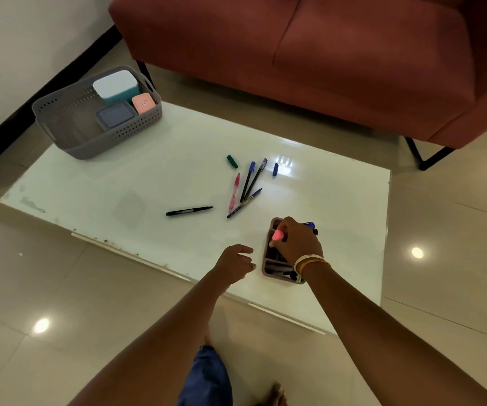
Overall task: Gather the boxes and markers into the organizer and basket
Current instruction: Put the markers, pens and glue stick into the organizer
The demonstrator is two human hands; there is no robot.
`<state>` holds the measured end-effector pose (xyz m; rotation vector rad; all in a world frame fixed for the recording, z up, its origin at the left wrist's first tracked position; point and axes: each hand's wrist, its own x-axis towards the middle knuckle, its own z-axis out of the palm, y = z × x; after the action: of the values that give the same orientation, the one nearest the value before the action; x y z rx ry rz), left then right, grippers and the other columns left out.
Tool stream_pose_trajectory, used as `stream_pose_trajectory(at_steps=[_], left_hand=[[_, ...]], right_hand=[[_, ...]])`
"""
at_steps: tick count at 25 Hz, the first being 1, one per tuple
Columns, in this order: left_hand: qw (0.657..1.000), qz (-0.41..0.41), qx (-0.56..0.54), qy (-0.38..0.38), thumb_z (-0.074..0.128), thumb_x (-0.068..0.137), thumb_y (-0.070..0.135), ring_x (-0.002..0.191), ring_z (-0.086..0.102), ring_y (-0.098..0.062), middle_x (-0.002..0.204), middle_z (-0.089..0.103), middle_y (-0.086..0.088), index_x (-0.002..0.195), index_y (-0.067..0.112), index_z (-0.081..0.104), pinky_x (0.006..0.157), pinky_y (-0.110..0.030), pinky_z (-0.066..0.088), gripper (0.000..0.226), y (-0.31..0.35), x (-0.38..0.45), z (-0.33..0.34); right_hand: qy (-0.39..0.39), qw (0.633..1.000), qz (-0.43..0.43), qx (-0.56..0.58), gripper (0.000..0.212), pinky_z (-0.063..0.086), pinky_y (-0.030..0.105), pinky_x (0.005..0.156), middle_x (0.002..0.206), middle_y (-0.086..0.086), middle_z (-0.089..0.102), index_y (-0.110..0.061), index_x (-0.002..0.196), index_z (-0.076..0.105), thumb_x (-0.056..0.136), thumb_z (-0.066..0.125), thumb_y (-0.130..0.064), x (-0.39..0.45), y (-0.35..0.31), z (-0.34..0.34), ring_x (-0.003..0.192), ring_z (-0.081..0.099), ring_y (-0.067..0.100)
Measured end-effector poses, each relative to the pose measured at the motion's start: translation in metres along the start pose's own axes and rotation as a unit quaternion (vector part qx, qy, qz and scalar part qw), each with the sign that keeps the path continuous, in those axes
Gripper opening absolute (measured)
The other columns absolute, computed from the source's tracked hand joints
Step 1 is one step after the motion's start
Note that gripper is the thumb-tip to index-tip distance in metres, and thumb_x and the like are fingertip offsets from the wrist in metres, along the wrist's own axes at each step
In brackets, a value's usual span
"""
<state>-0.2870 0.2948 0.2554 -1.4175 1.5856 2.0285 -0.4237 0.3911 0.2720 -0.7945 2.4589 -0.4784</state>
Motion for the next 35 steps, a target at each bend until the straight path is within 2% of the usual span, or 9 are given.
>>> stream_pose_trajectory(at_steps=[3, 9, 12, 16, 20, 22, 26, 29, 35], left_hand=[[1.000, 0.008, 0.007, 0.010, 0.056, 0.088, -0.005, 0.089, 0.051, -0.030, 0.094, 0.059, -0.016, 0.124, -0.003, 0.052, 0.067, -0.027, 0.043, 0.037, 0.003, 0.002, -0.011], [0.997, 0.011, 0.051, 0.051, 0.064, 0.084, 0.007, 0.081, 0.055, -0.024, 0.094, 0.065, -0.011, 0.117, 0.013, 0.057, 0.070, -0.029, 0.048, 0.035, 0.020, 0.017, -0.042], [0.996, 0.023, 0.049, 0.077, 0.064, 0.084, 0.007, 0.080, 0.057, -0.026, 0.093, 0.066, -0.015, 0.116, 0.011, 0.058, 0.074, -0.034, 0.048, 0.033, 0.030, 0.036, -0.067], [0.982, 0.053, 0.134, 0.124, 0.063, 0.084, 0.009, 0.101, 0.063, -0.030, 0.109, 0.068, -0.015, 0.113, 0.010, 0.060, 0.092, -0.036, 0.051, 0.029, 0.034, 0.063, -0.103], [0.945, 0.106, 0.241, 0.192, 0.058, 0.084, 0.004, 0.105, 0.060, -0.024, 0.103, 0.064, -0.007, 0.110, 0.007, 0.062, 0.073, -0.012, 0.032, 0.027, 0.037, 0.087, -0.138], [0.933, 0.120, 0.266, 0.209, 0.058, 0.084, 0.006, 0.103, 0.061, -0.027, 0.090, 0.059, -0.006, 0.111, 0.012, 0.060, 0.073, -0.016, 0.035, 0.027, 0.037, 0.100, -0.153], [0.902, 0.117, 0.366, 0.196, 0.062, 0.087, 0.020, 0.106, 0.055, -0.024, 0.104, 0.053, -0.008, 0.121, 0.021, 0.054, 0.085, -0.030, 0.045, 0.035, 0.031, 0.118, -0.168], [0.872, 0.131, 0.427, 0.202, 0.061, 0.086, 0.023, 0.097, 0.057, -0.021, 0.095, 0.049, 0.002, 0.105, 0.020, 0.058, 0.075, -0.031, 0.046, 0.020, 0.035, 0.130, -0.173], [0.900, 0.157, 0.340, 0.222, 0.067, 0.081, 0.026, 0.082, 0.058, -0.015, 0.086, 0.062, 0.006, 0.080, 0.023, 0.060, 0.062, -0.025, 0.039, 0.008, 0.077, 0.150, -0.187]], right_hand=[[-0.031, 0.993, -0.015, -0.113, 0.033, 0.052, 0.035, 0.079, 0.104, 0.003, 0.066, -0.017, 0.108, 0.057, 0.083, 0.068, -0.037, 0.005, -0.008, -0.001, 0.096, 0.063, 0.024], [0.043, 0.993, -0.049, -0.099, 0.030, 0.048, 0.032, 0.080, 0.104, 0.001, 0.065, -0.017, 0.105, 0.059, 0.090, 0.053, -0.042, 0.030, -0.045, 0.001, 0.098, 0.062, 0.021], [0.033, 0.994, -0.052, -0.093, 0.027, 0.050, 0.034, 0.084, 0.109, 0.002, 0.065, -0.017, 0.106, 0.060, 0.089, 0.053, -0.037, 0.058, -0.071, 0.013, 0.101, 0.061, 0.023], [-0.002, 0.997, -0.028, -0.067, 0.026, 0.054, 0.036, 0.086, 0.109, 0.008, 0.067, -0.016, 0.108, 0.061, 0.088, 0.055, -0.032, 0.094, -0.094, 0.038, 0.099, 0.064, 0.027], [-0.060, 0.995, -0.015, -0.079, 0.030, 0.053, 0.038, 0.090, 0.114, 0.008, 0.064, -0.015, 0.115, 0.056, 0.089, 0.054, -0.030, 0.126, -0.107, 0.059, 0.104, 0.062, 0.027], [-0.057, 0.996, -0.005, -0.074, 0.031, 0.052, 0.039, 0.091, 0.117, 0.009, 0.062, -0.015, 0.118, 0.055, 0.091, 0.053, -0.029, 0.143, -0.110, 0.064, 0.108, 0.061, 0.027], [0.023, 0.996, -0.018, -0.089, 0.036, 0.049, 0.040, 0.094, 0.125, 0.010, 0.052, -0.011, 0.125, 0.051, 0.092, 0.052, -0.026, 0.184, -0.117, 0.065, 0.120, 0.051, 0.026], [0.068, 0.991, -0.024, -0.114, 0.043, 0.047, 0.040, 0.096, 0.128, 0.008, 0.051, -0.010, 0.129, 0.050, 0.092, 0.056, -0.031, 0.224, -0.123, 0.063, 0.123, 0.047, 0.026], [0.049, 0.983, -0.010, -0.179, 0.032, 0.045, 0.038, 0.093, 0.118, 0.009, 0.059, -0.011, 0.118, 0.060, 0.095, 0.051, -0.031, 0.273, -0.133, 0.075, 0.114, 0.053, 0.028]])
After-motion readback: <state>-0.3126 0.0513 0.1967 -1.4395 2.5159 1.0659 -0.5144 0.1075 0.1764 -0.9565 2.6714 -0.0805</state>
